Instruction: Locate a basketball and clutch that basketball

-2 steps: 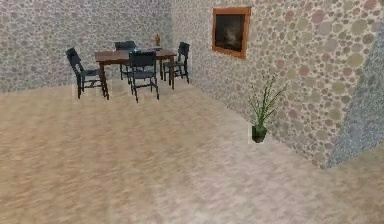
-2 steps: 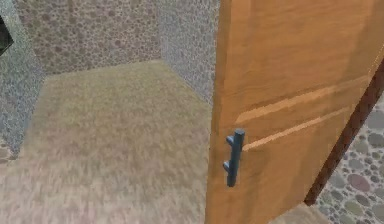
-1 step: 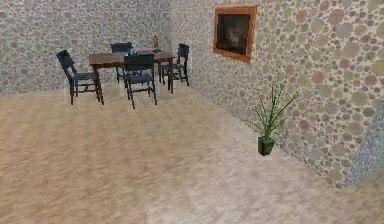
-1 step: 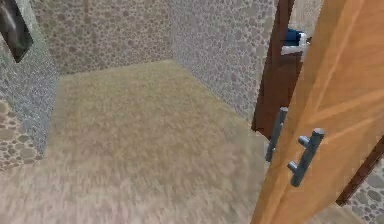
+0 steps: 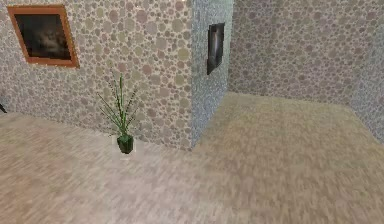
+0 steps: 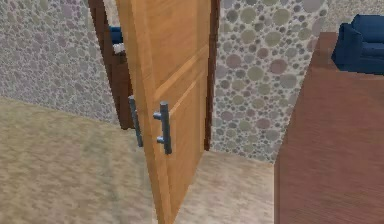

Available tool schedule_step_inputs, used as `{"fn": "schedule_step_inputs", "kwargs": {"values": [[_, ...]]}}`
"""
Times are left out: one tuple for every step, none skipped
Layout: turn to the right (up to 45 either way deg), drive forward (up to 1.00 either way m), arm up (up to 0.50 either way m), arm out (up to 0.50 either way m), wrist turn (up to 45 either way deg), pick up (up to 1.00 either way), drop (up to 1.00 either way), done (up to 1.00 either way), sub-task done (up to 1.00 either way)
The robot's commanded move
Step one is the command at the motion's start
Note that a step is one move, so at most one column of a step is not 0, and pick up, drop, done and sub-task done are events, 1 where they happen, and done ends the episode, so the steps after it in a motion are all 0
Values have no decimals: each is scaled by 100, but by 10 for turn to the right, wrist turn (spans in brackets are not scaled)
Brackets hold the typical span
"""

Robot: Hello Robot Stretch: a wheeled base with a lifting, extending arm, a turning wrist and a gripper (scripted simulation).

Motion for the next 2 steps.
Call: {"fn": "schedule_step_inputs", "kwargs": {"values": [[150, 0, 0, 0, 0, 0, 0, 0, 0], [0, 65, 0, 0, 0, 0, 0, 0, 0]]}}
